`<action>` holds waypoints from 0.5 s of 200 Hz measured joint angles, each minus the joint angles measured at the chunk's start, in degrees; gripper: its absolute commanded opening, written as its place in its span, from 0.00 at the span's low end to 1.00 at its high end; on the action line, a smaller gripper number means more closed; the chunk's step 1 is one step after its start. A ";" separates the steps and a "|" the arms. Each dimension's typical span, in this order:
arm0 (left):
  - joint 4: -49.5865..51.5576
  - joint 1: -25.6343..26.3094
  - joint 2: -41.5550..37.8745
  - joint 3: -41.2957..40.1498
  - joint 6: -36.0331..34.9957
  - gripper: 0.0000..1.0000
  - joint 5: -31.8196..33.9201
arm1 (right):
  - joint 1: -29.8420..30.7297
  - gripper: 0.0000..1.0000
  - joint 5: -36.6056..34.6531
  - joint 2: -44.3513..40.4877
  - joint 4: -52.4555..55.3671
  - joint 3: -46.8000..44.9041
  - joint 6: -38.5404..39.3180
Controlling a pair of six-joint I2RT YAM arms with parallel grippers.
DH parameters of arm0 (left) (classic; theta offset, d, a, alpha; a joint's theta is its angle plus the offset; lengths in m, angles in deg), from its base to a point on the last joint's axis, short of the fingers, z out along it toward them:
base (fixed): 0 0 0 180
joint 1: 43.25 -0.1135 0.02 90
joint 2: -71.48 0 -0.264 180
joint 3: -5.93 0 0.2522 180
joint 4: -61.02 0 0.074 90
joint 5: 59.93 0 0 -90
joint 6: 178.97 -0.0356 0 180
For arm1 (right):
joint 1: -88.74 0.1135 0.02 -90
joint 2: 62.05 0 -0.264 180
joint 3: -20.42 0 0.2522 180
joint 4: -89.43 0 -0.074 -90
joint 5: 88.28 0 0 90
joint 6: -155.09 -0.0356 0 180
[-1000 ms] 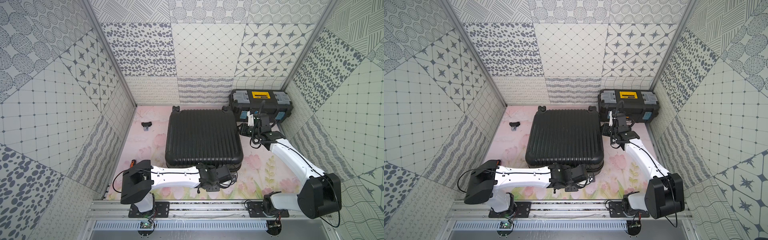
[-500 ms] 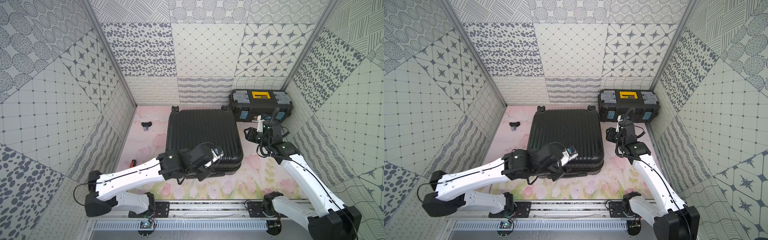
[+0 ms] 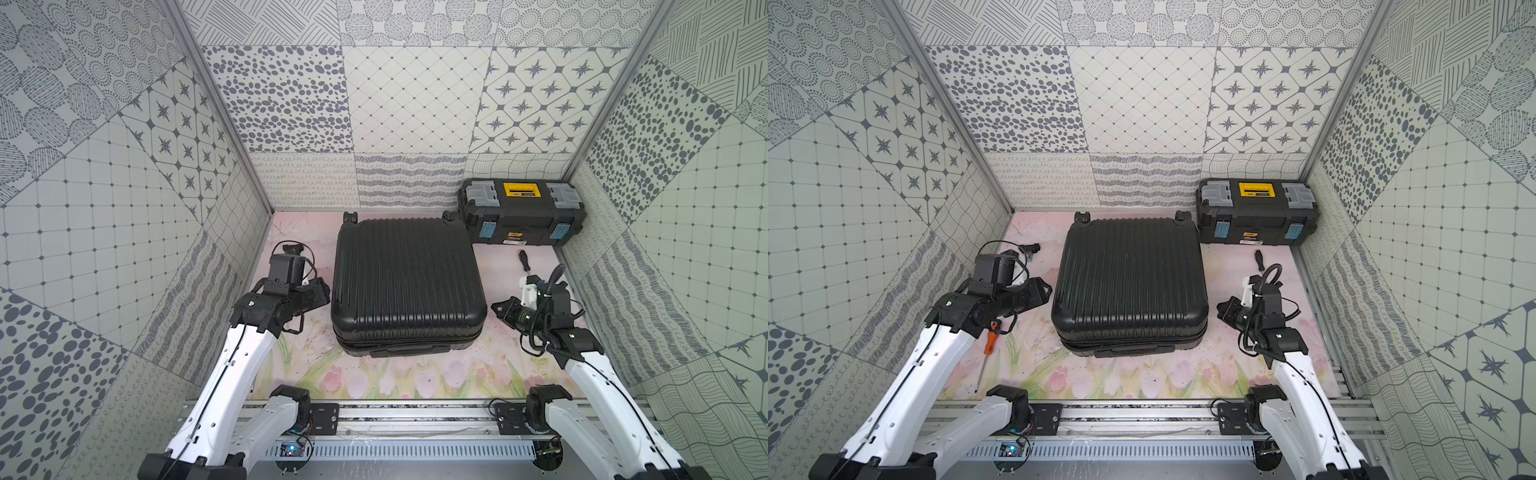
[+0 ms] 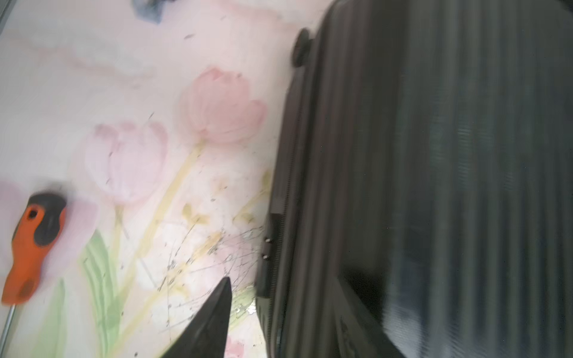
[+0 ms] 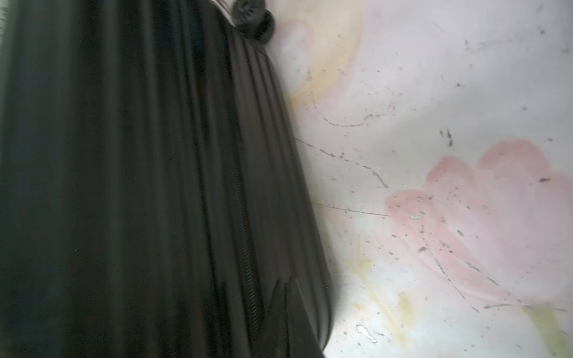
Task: Open the suitcase zippers
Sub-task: Open the suitcase at the center of the board.
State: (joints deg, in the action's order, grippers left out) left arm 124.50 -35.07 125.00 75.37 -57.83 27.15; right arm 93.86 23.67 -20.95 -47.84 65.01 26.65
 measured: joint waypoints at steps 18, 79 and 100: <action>0.46 -3.19 -2.08 -3.80 3.54 0.51 -0.66 | 0.59 0.00 1.70 -3.85 2.14 0.17 0.61; 0.02 -7.39 -7.76 -14.88 13.09 0.47 -4.13 | 13.22 0.00 2.51 -4.59 4.26 0.63 0.17; -1.44 -7.93 -8.63 -18.95 16.09 0.36 -6.51 | 16.26 0.00 2.47 -3.48 3.72 0.94 -0.44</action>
State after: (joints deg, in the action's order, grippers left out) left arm 123.06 -43.00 116.36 56.42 -41.74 20.64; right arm 110.12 26.14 -24.42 -44.12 65.95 26.21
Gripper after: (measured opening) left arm 0.418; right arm 0.046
